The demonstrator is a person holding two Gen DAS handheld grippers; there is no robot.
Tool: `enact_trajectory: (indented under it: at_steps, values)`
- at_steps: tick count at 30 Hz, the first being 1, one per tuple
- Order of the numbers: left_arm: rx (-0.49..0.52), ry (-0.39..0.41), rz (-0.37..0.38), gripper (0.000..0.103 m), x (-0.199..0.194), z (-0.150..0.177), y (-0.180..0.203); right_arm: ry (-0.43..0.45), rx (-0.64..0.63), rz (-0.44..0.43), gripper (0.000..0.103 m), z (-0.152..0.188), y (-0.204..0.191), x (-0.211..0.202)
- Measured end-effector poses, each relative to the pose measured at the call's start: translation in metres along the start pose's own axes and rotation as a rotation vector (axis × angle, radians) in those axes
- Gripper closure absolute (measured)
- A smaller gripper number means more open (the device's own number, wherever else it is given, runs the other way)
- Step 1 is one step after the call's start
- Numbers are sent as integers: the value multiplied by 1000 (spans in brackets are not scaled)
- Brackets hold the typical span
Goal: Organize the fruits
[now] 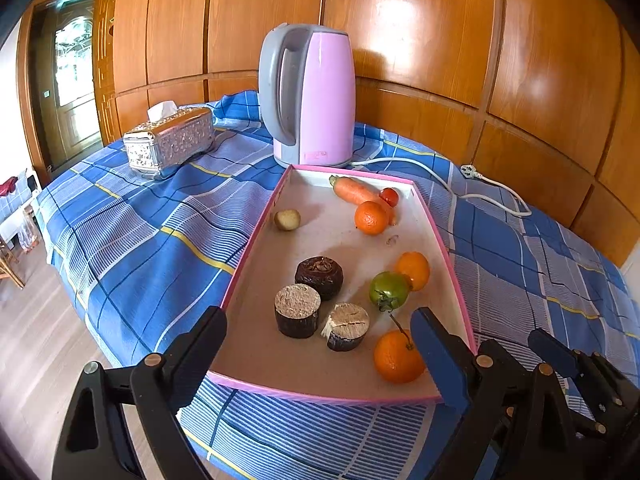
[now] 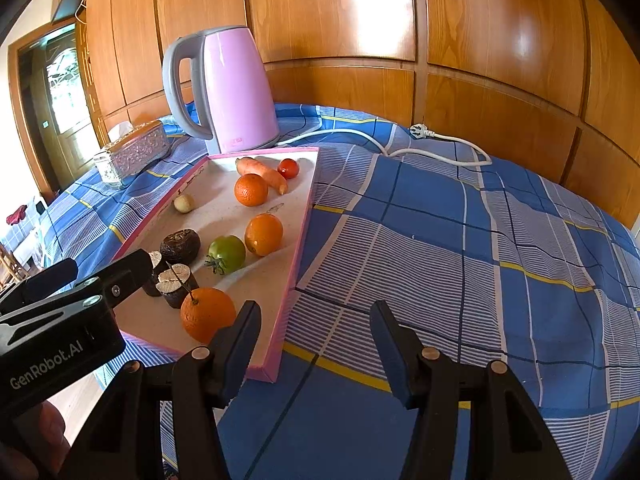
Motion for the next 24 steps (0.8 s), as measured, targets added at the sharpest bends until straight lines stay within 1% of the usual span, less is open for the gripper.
enact_trajectory:
  at_steps: [3,5,15,24]
  values:
    - [0,-1,-3,8,0,0,0,0,-1,1,45,0,0,0]
    - [-1,0,-6,5,0,0,-1,1,-2,1,45,0,0,0]
    - [-1,-3,-10,5,0,1,-1,0,-6,2,45,2,-1,1]
    - [-15,7,8,5,-2,-1,0,-6,-5,-1,45,3,0,2]
Point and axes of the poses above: each gripper's, at about its wrist camera, not at the fingertips, and x roughly the way its jaws point, y to its right, z to its underside, the point moved 5 cm from there along x, roughly the way its jaws point, and after that the axes turned 5 degrees about z, right-handed, at the moved point
